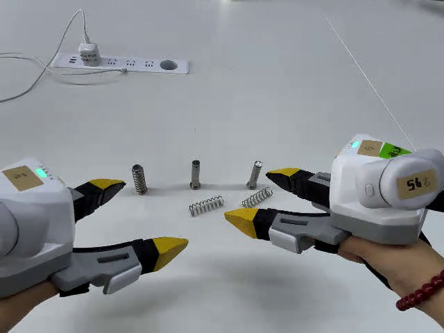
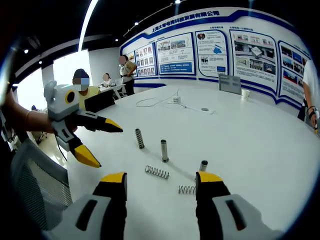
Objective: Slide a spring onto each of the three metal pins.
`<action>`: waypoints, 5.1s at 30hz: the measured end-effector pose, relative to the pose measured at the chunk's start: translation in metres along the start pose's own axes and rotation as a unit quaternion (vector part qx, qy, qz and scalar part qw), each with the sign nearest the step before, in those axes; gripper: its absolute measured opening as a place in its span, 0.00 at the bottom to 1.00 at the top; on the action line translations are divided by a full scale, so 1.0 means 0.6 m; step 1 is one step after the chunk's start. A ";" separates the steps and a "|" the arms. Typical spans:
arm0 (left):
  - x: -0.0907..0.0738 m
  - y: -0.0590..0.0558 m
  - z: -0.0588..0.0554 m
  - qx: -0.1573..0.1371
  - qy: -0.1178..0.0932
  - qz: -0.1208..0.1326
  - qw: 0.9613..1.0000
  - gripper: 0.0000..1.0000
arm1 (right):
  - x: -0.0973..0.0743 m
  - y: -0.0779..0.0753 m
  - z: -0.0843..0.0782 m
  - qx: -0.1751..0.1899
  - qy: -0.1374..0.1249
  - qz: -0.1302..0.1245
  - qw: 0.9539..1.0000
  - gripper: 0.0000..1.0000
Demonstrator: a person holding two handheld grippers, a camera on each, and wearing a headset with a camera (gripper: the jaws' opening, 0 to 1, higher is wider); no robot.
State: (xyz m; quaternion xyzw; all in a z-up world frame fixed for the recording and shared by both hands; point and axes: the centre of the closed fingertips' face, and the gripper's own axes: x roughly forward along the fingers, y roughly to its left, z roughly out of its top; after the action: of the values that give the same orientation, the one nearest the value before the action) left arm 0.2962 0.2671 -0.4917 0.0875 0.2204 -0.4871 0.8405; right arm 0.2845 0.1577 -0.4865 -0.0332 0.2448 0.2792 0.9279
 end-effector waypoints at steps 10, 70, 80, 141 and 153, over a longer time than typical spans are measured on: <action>0.030 -0.004 -0.006 0.022 0.021 -0.020 0.999 0.59 | -0.015 -0.003 -0.010 0.005 -0.007 0.012 1.000 0.59; 0.150 -0.015 -0.054 0.102 0.107 -0.093 0.985 0.13 | -0.010 -0.013 -0.027 0.037 -0.011 0.008 0.999 0.58; 0.151 -0.013 -0.054 0.116 0.105 -0.096 0.983 0.10 | -0.011 -0.016 -0.032 0.054 -0.002 0.003 0.999 0.58; 0.044 -0.068 0.120 0.036 -0.170 -0.076 0.982 0.10 | 0.003 0.021 0.111 0.288 -0.136 0.064 0.946 0.18; 0.042 -0.070 0.119 0.042 -0.164 -0.075 0.983 0.10 | 0.002 0.026 0.118 0.283 -0.144 0.070 0.946 0.13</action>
State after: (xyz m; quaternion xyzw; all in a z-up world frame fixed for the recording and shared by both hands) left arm 0.2916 0.2001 -0.4369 0.0250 0.0642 -0.5653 0.8220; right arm 0.3080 0.1854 -0.4236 0.2884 0.1790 0.2647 0.9026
